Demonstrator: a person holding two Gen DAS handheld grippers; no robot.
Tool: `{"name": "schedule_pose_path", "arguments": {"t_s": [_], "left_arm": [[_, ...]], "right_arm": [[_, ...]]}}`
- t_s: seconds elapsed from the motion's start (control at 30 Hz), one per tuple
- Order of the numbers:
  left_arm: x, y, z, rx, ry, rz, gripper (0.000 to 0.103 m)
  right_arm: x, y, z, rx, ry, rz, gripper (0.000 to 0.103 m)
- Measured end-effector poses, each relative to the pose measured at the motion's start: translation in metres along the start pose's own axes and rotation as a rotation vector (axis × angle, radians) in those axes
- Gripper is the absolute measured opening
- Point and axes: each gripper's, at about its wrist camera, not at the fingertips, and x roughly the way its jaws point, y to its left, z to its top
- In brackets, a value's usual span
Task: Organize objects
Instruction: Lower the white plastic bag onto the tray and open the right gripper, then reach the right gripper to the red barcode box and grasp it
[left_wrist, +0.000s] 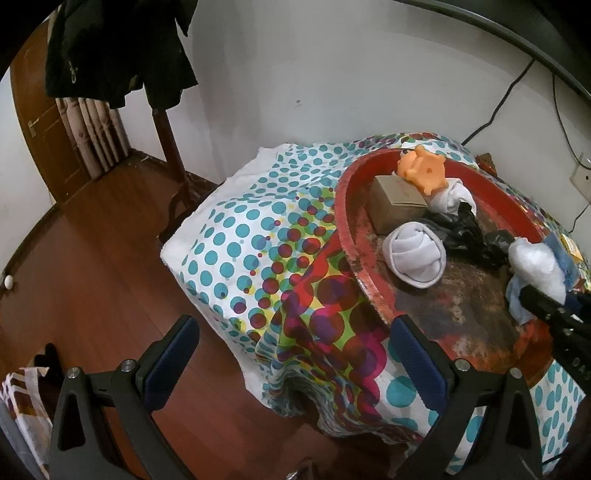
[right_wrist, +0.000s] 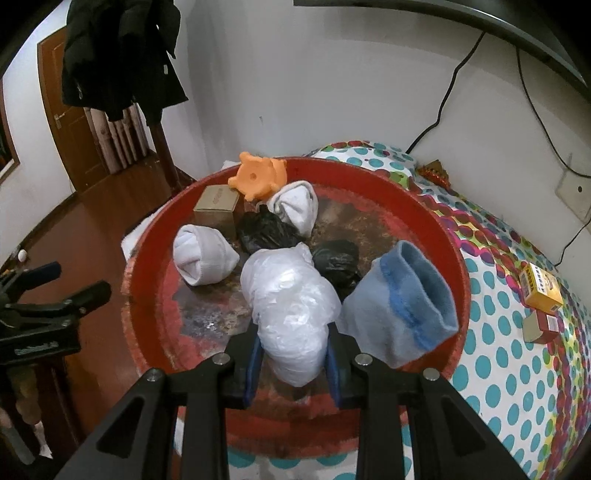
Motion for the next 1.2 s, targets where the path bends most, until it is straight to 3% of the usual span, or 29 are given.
{"name": "schedule_pose_path", "arguments": {"t_s": [0.5, 0.7, 1.0, 1.2], "left_arm": [[0.006, 0.001, -0.001, -0.016, 0.014, -0.028, 0.103], [0.011, 0.001, -0.003, -0.029, 0.026, -0.054, 0.103], [0.011, -0.001, -0.004, -0.021, 0.018, -0.041, 0.103], [0.006, 0.0, -0.004, -0.037, 0.003, -0.06, 0.103]], "right_arm": [[0.031, -0.002, 0.002, 0.003, 0.038, -0.011, 0.031], [0.028, -0.003, 0.005, -0.013, 0.027, -0.022, 0.049], [-0.028, -0.03, 0.006, 0.079, -0.084, 0.003, 0.054], [-0.064, -0.095, -0.007, 0.15, -0.136, -0.125, 0.059]]}}
